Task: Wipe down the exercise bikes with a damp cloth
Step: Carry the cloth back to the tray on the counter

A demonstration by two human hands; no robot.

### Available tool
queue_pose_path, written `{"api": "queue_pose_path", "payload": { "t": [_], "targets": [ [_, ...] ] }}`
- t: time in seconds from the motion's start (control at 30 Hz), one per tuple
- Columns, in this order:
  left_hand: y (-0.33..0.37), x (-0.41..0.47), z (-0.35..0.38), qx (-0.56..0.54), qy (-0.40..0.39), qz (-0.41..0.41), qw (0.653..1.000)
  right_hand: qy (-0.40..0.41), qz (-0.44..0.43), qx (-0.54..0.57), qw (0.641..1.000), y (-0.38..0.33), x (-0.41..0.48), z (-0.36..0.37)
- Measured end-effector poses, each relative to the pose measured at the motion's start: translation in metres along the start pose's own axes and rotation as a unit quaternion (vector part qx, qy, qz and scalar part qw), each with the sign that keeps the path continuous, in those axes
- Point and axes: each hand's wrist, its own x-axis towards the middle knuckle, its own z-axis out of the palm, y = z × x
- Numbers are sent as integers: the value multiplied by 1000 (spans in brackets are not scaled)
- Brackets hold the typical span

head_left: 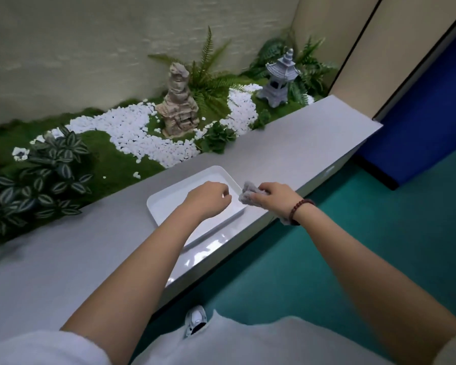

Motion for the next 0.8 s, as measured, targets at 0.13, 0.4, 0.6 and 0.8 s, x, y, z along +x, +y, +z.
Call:
{"api": "queue_pose_path", "payload": {
  "t": [0.13, 0.4, 0.6, 0.8],
  "targets": [
    [-26, 11, -7, -13, -15, -20, 1000, -12, -22, 57, 998, -25, 39, 25],
    [-87, 0, -13, -101, -20, -143, 984, -118, -81, 81, 986, -79, 95, 78],
    [-98, -1, -12, -311, -11, -257, 915, -175, -140, 109, 968, -97, 120, 98],
    [-97, 31, 0, -605, 96, -337, 715, -241, -214, 88, 943, -90, 154, 100]
  ]
}}
